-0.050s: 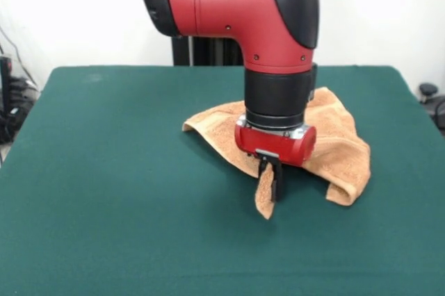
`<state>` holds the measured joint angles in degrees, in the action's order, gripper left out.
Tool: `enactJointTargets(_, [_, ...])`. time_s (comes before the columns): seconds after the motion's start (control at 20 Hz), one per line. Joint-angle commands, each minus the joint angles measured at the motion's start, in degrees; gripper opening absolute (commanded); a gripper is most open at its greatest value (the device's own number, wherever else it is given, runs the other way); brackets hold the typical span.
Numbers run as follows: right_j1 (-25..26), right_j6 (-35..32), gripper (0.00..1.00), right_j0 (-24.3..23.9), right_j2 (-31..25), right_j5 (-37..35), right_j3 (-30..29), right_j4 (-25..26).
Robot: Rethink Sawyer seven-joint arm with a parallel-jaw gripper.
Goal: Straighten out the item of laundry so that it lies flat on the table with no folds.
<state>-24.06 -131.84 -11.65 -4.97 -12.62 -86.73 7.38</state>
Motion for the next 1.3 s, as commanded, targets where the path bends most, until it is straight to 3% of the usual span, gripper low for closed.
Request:
enactJointTargets(0.05, [3.8, -7.3, 0.00, 1.7, -6.7, -2.1, -2.5, -4.3])
enactJointTargets(0.85, [6.4, -7.8, 0.00, 1.4, -11.5, 2.6, -1.9, -8.7])
enactJointTargets(1.3, [7.6, -8.0, 0.00, 3.3, -9.1, 5.6, -1.3, -8.2])
